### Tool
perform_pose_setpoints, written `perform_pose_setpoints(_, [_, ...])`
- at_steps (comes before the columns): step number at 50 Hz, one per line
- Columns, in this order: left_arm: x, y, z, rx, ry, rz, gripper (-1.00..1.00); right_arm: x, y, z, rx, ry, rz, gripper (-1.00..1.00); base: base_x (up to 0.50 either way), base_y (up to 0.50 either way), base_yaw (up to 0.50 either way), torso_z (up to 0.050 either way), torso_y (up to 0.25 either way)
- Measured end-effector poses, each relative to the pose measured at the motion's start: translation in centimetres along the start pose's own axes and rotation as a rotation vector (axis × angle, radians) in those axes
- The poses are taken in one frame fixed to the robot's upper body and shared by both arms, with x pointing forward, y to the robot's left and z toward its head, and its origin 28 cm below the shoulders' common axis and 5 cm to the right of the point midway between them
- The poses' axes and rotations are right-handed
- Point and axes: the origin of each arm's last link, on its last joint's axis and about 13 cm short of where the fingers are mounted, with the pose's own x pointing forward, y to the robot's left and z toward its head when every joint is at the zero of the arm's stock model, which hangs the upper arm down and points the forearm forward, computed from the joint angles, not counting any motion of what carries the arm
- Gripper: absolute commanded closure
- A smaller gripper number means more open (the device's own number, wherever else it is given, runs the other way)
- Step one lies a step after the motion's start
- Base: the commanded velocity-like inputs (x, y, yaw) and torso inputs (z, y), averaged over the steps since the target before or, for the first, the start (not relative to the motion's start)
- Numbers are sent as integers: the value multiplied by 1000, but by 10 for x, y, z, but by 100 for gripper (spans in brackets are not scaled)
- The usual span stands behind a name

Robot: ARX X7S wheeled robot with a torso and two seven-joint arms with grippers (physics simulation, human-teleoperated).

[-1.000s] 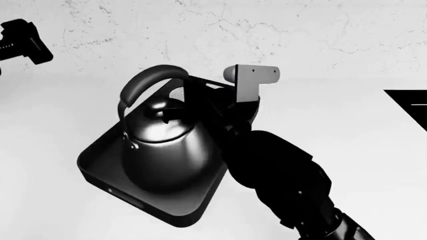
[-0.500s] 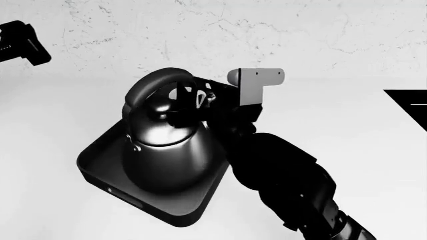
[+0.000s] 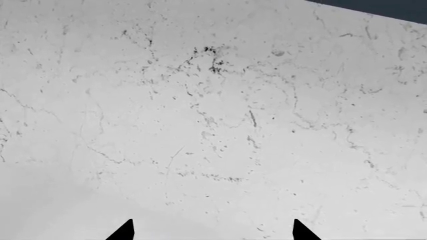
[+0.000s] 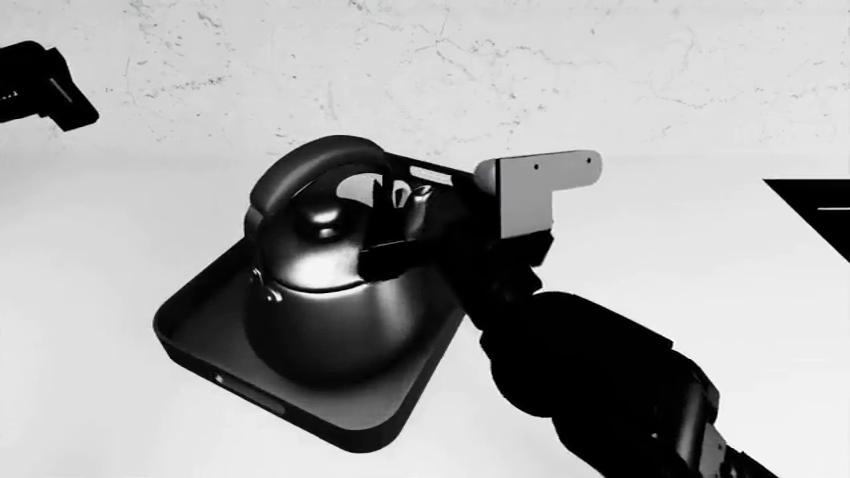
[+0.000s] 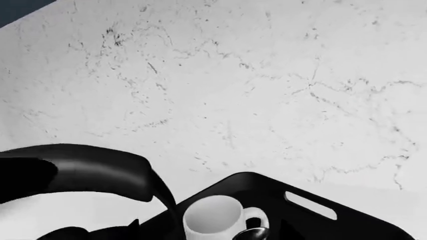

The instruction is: Pick the kettle from the counter and place it on the tray. Then pick the mug from the cabinet and place it on the tray. Then close the cabinet doors.

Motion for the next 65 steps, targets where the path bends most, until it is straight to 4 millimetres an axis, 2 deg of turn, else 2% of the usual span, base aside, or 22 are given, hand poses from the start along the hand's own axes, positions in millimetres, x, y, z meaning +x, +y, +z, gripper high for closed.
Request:
perform_pose_setpoints(7, [-3, -1, 1, 1, -3, -8, -100, -25, -3, 16, -39, -32, -29, -100, 0, 0, 0, 0, 0])
perform_pose_setpoints(16, [-15, -9, 6, 8, -31, -52, -100, -70, -8, 62, -122, -150, -111, -100, 0, 0, 0, 0, 0])
perform_pose_setpoints(22, [-35, -20, 14, 14, -93, -116, -100, -102, -9, 93, -203, -261, -197, -100, 0, 0, 0, 0, 0])
perform_pose_setpoints(29, [-66, -33, 21, 34, -196, -181, -100, -133, -6, 115, -282, -349, -313, -100, 0, 0, 0, 0, 0])
perform_pose_setpoints(36, [-92, -40, 21, 71, -305, -202, -100, -156, -6, 119, -349, -403, -396, -100, 0, 0, 0, 0, 0])
perform_pose_setpoints(45, [-116, -45, 18, 99, -428, -199, -100, -173, -13, 117, -416, -474, -472, -100, 0, 0, 0, 0, 0])
perform_pose_setpoints(56, [-133, -48, 16, 110, -523, -185, -100, -184, -19, 114, -457, -523, -529, -100, 0, 0, 0, 0, 0])
perform_pose_setpoints(65, [-142, -48, 24, 114, -610, -163, -100, -191, -21, 117, -476, -555, -553, -100, 0, 0, 0, 0, 0])
